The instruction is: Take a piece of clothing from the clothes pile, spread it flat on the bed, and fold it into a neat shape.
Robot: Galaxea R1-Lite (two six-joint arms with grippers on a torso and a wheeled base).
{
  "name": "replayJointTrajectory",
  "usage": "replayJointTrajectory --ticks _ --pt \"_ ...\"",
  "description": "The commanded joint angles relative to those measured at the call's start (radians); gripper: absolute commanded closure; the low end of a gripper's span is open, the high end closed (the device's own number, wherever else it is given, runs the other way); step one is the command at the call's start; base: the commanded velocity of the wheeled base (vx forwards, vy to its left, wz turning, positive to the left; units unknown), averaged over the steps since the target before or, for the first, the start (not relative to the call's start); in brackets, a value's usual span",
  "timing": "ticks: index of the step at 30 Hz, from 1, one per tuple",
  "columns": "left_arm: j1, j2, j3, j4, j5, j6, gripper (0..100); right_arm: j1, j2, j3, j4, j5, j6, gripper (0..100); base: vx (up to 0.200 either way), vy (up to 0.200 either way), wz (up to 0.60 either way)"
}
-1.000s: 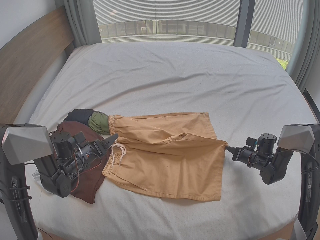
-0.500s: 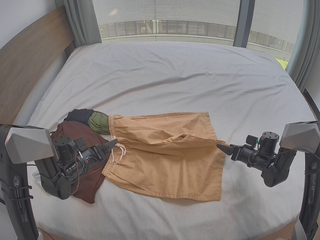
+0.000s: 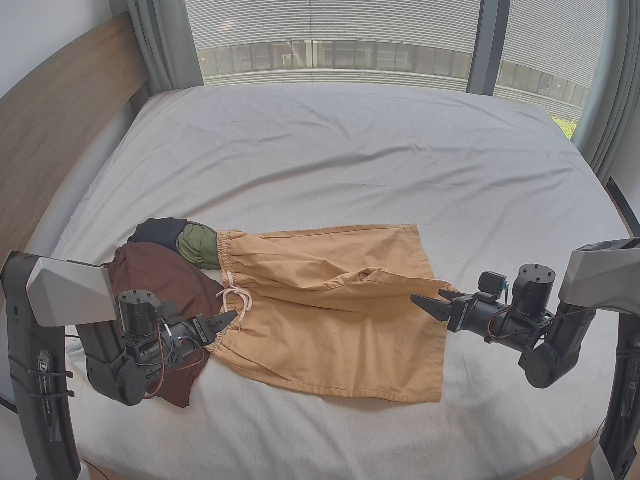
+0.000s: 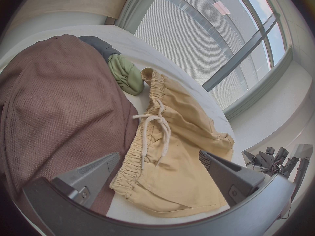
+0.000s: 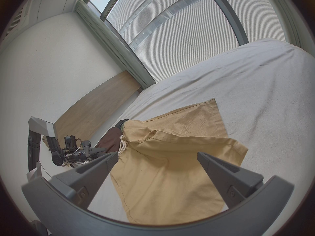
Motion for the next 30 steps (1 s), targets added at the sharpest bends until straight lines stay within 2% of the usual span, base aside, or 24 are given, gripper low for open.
replayJointTrajectory --ticks 1,9,30 --pt "0.006 0.021 -0.004 0.009 0.003 0.0 0 0.008 -0.003 0.01 -0.002 0.0 -0.001 0 0.0 0.0 0.0" --pt "0.006 0.079 -0.028 0.01 0.012 -0.002 0 0.012 -0.001 0.01 -0.003 0.0 -0.001 0 0.0 0.0 0.0" --pt "-0.005 0.091 -0.019 0.055 0.012 -0.002 0 0.011 0.0 0.005 -0.005 0.0 -0.001 0 0.0 0.0 0.0"
